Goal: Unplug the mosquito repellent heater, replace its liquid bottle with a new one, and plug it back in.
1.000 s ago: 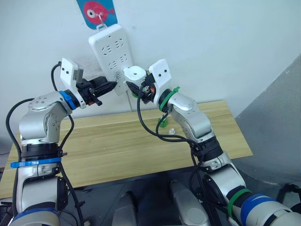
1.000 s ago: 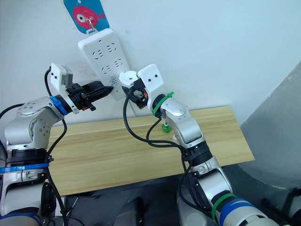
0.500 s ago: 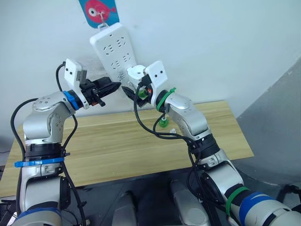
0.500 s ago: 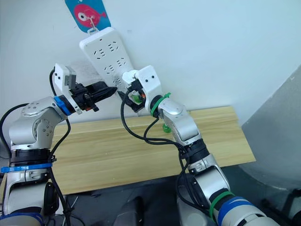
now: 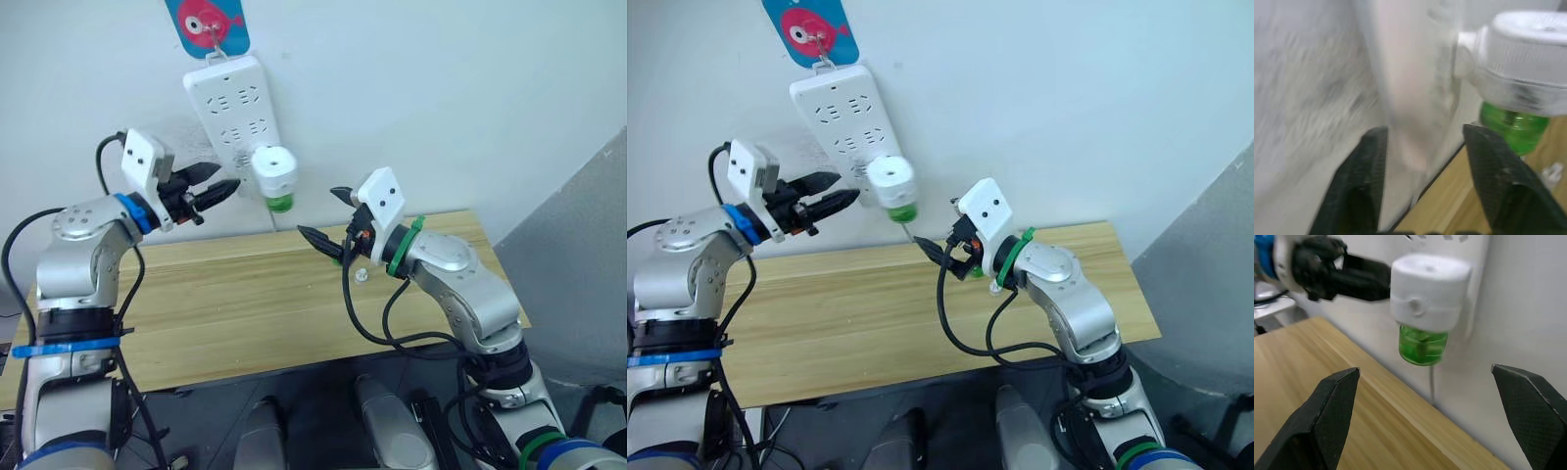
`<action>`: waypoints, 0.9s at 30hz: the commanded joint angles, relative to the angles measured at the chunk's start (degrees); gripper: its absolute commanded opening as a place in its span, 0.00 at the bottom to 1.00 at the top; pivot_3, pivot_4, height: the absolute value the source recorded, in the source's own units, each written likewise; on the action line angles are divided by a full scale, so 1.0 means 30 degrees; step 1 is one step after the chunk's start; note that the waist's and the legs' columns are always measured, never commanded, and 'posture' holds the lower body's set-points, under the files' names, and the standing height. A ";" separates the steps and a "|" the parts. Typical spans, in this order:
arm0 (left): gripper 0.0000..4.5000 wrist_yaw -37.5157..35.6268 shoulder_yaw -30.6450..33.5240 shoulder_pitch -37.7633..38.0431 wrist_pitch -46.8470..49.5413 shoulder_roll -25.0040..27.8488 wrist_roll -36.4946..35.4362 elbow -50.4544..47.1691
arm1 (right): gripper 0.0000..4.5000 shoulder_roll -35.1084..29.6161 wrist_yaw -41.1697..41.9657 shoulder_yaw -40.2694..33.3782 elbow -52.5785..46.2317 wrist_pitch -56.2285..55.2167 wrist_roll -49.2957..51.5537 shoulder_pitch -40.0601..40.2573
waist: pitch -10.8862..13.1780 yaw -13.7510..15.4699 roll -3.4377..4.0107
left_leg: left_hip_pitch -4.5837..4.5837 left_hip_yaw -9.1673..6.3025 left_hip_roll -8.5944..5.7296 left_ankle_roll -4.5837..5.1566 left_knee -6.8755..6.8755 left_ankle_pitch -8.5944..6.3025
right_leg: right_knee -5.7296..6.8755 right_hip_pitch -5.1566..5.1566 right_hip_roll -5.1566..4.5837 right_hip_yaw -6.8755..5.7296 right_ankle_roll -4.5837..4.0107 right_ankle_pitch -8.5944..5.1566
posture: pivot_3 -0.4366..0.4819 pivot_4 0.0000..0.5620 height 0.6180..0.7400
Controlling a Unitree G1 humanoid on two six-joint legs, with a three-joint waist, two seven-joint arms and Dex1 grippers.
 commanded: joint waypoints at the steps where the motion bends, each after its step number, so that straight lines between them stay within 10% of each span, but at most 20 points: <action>1: 0.70 0.0203 0.1560 0.1405 0.0395 0.1044 -0.0532 -0.2469 | 1.00 -0.0008 0.0464 0.0314 -0.1484 0.0180 0.0957 0.0082 | 0.0002 0.0019 -0.0004 | -0.0004 0.0000 0.0001 -0.0001 -0.0001 0.0000 | -0.0011 0.0000 -0.0001 -0.0001 -0.0001 -0.0001 | 0.34 0.48 1.00; 8: 0.71 0.0928 0.4398 0.7698 0.1141 0.0727 -0.1856 -0.8933 | 0.87 0.0558 0.0269 0.0656 -0.1583 -0.0051 0.1728 -0.0165 | 0.0007 0.0325 -0.0002 | -0.0008 0.0023 0.0007 -0.0007 -0.0074 -0.0013 | -0.0036 -0.0024 -0.0016 0.0003 -0.0017 -0.0051 | 0.39 0.50 1.00; 18: 0.71 0.3446 0.4152 1.3530 -0.0793 -0.2632 -0.1330 -1.4939 | 0.04 0.2233 -0.1116 0.1355 0.2285 -0.2257 0.0088 -0.1888 | 0.0009 0.1442 -0.0007 | -0.0008 0.0037 0.0004 -0.0022 -0.0112 -0.0010 | -0.0047 -0.0056 -0.0025 -0.0004 -0.0201 -0.0162 | 0.44 0.50 1.00; 27: 0.71 0.4424 0.2721 1.4195 -0.1140 -0.3421 -0.1052 -1.5800 | 0.01 0.2921 -0.1867 0.1204 0.4496 -0.3444 -0.0809 -0.2823 | 0.0008 0.1531 -0.0009 | -0.0007 0.0069 0.0006 -0.0018 -0.0109 -0.0015 | -0.0060 -0.0057 -0.0020 0.0024 -0.0183 -0.0153 | 0.44 0.49 1.00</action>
